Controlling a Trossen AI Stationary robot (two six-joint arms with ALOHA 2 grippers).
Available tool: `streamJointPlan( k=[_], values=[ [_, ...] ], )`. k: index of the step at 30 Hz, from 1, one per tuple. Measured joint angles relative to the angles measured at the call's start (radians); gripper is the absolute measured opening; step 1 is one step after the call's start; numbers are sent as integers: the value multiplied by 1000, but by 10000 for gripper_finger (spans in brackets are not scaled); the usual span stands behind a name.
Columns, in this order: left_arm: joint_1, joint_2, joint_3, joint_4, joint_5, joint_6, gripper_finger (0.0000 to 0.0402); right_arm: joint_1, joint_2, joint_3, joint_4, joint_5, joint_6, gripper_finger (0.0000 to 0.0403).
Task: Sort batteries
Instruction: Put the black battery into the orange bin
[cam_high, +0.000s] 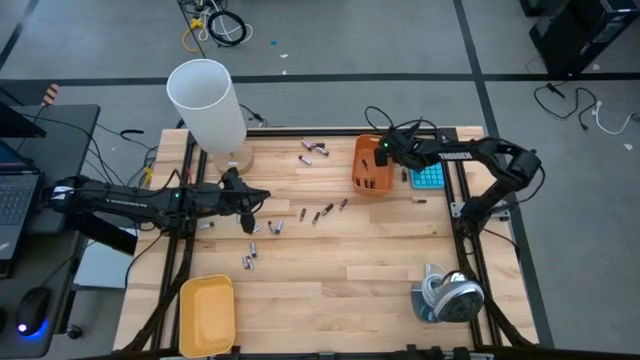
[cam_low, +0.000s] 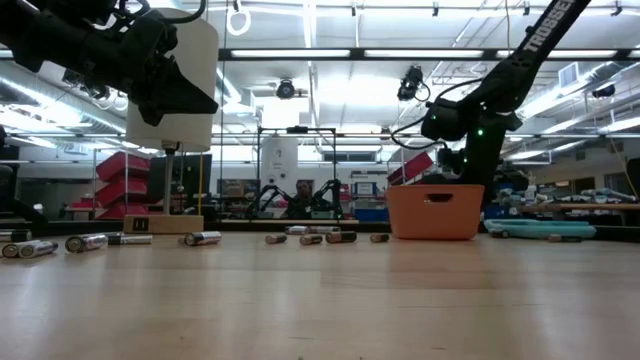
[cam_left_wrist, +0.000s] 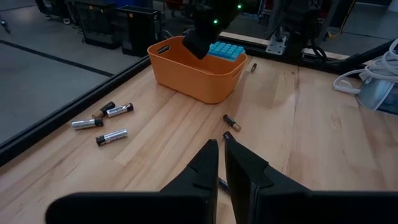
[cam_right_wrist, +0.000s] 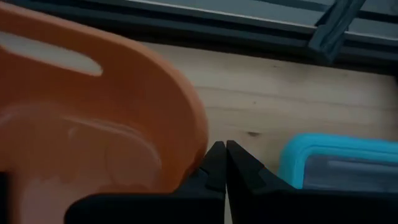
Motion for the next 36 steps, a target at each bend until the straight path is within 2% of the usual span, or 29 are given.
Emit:
streamJointPlan(
  k=[11, 23, 36],
  values=[
    [0, 0, 0, 13, -4, 2, 30, 14, 51, 2, 98, -32, 12, 0],
    [0, 0, 0, 15, -6, 2, 30, 15, 47, 1, 82, -68, -23, 3],
    [0, 0, 0, 21, -6, 2, 30, 15, 47, 1, 74, -56, -25, 73]
  ],
)
